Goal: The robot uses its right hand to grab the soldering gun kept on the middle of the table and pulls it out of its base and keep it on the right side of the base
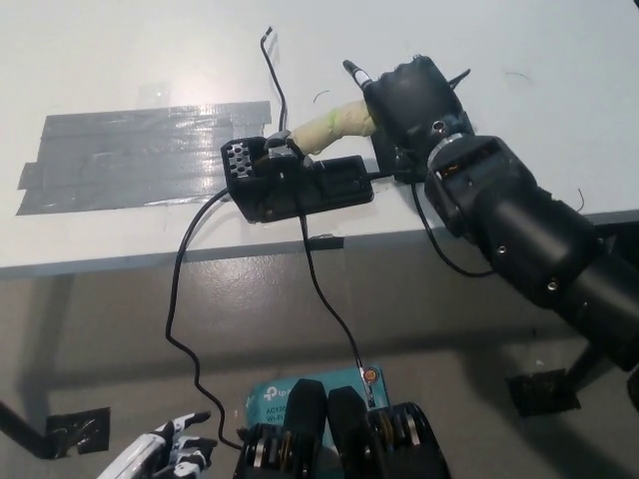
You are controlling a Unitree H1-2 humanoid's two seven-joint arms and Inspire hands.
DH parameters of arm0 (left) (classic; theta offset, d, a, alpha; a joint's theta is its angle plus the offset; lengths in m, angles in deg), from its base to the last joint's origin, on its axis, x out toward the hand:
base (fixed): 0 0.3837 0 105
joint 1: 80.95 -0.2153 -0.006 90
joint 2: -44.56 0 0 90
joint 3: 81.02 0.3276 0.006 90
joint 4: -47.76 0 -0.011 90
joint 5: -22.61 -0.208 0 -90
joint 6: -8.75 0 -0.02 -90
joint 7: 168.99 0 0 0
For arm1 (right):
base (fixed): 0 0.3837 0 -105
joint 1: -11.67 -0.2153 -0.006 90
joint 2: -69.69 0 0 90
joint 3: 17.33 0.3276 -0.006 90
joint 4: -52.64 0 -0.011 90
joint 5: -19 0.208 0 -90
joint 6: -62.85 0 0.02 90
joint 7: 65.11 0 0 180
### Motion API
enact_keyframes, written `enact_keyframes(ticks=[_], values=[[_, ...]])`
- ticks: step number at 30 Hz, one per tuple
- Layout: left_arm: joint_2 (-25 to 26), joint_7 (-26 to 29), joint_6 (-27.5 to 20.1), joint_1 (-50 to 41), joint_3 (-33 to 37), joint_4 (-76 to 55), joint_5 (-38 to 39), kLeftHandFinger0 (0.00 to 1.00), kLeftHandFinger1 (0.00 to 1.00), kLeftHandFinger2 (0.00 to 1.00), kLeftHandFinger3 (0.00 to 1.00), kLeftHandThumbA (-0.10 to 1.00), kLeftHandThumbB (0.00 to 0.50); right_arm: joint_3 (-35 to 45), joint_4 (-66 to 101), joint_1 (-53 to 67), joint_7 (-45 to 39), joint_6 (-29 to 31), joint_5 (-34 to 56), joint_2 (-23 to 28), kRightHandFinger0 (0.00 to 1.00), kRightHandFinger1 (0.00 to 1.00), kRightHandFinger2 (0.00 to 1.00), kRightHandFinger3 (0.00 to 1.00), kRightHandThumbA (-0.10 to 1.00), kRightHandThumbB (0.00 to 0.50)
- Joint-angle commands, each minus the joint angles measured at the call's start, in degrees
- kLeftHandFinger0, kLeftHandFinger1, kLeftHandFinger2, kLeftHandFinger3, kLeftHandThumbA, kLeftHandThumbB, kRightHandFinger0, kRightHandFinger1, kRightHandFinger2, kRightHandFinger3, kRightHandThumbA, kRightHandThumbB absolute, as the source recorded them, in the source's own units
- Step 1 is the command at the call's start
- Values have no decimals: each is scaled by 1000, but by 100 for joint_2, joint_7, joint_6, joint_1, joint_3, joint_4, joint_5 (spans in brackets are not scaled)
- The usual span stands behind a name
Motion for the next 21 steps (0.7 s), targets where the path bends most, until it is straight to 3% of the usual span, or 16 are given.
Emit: enact_keyframes(ticks=[1,2,4,5,6,7,8,10,11,12,14,17,21], values=[[160,-77,79,37,35,-71,-179,590,745,825,951,525,232,60,-327,38,869,284,-268,64,0,0,3,1000,-98,208],[156,-85,79,44,34,-69,-173,572,735,804,939,527,237,55,-372,30,1088,350,-313,63,0,0,0,1000,-100,225],[211,-113,79,137,57,-39,-229,567,736,807,944,546,228,-129,-805,-141,1972,514,-613,32,0,0,41,398,137,245],[220,-120,78,139,52,-38,-234,569,737,808,945,547,228,-126,-839,-145,2014,520,-607,19,0,0,175,282,144,240],[238,-113,78,130,70,-57,-281,584,760,846,964,555,226,-73,-896,-149,2223,644,-537,8,0,11,310,180,71,236],[227,-125,15,124,61,-36,-248,582,743,812,941,552,226,-51,-871,-166,2297,690,-525,19,0,2,328,195,94,191],[213,-130,-8,112,40,-27,-211,573,723,774,897,538,225,-26,-869,-181,2350,733,-506,13,0,2,383,177,45,134],[177,-133,23,101,-5,-25,-135,574,712,749,860,522,228,17,-840,-212,2518,852,-486,39,0,4,402,307,0,118],[202,-130,30,66,4,-50,-163,575,715,751,862,537,227,36,-838,-232,2614,958,-455,34,0,0,372,349,-57,113],[241,-118,71,68,60,-78,-270,594,730,793,928,576,232,121,-776,-279,2684,1113,-358,63,0,0,284,358,-94,78],[257,-119,77,84,73,-59,-316,606,751,812,940,587,233,112,-821,-368,2811,1201,-403,81,0,0,239,397,-100,87],[255,-164,79,102,51,-25,-255,620,755,811,920,579,230,139,-938,-529,3071,1374,-422,119,0,0,163,339,-100,127],[280,-179,65,80,46,-42,-250,596,739,795,919,592,239,279,-934,-625,3167,1606,-314,168,0,0,206,226,-100,86]])
